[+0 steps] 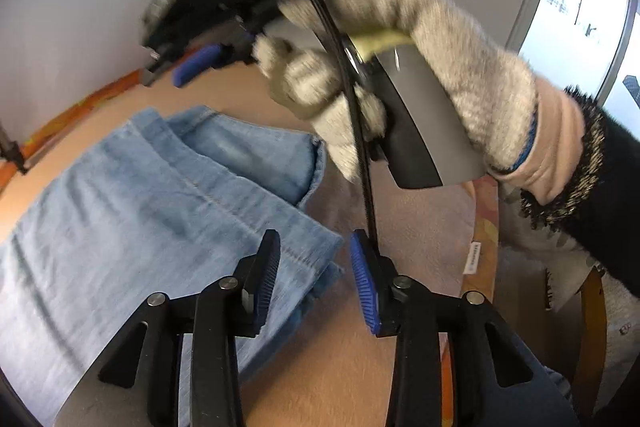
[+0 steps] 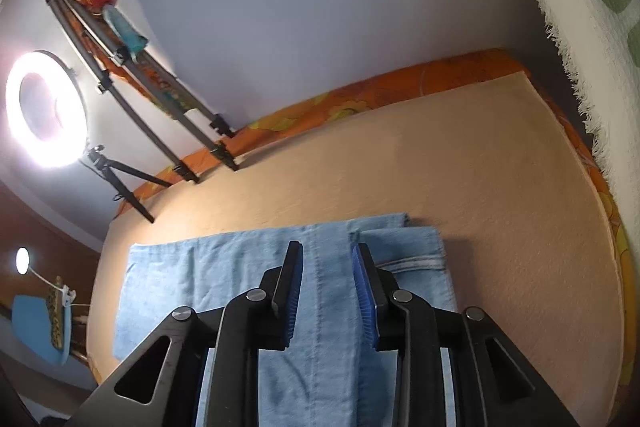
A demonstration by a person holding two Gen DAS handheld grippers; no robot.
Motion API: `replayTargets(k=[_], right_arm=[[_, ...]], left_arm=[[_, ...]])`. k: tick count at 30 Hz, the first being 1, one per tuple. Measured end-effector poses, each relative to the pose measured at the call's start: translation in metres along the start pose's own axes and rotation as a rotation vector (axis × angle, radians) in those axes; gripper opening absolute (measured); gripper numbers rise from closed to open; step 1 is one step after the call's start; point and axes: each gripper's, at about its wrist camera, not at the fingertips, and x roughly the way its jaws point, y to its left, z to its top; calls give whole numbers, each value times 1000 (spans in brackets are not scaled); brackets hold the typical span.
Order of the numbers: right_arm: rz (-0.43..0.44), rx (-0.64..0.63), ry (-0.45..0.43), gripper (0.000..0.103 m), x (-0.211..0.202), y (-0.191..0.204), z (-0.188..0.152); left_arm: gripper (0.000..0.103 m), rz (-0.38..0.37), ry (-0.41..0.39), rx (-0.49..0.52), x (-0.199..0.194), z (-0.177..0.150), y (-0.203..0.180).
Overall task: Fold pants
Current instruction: 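Open both grippers and withdraw them from the folded jeans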
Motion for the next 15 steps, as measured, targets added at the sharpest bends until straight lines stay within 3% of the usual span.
replayTargets(k=[7, 15], right_arm=[[23, -21, -10, 34, -10, 35, -14], [48, -100, -1, 38, -11, 98, -29]], left_arm=[[44, 138, -67, -42, -73, -13, 40], [48, 359, -69, -210, -148, -87, 105]])
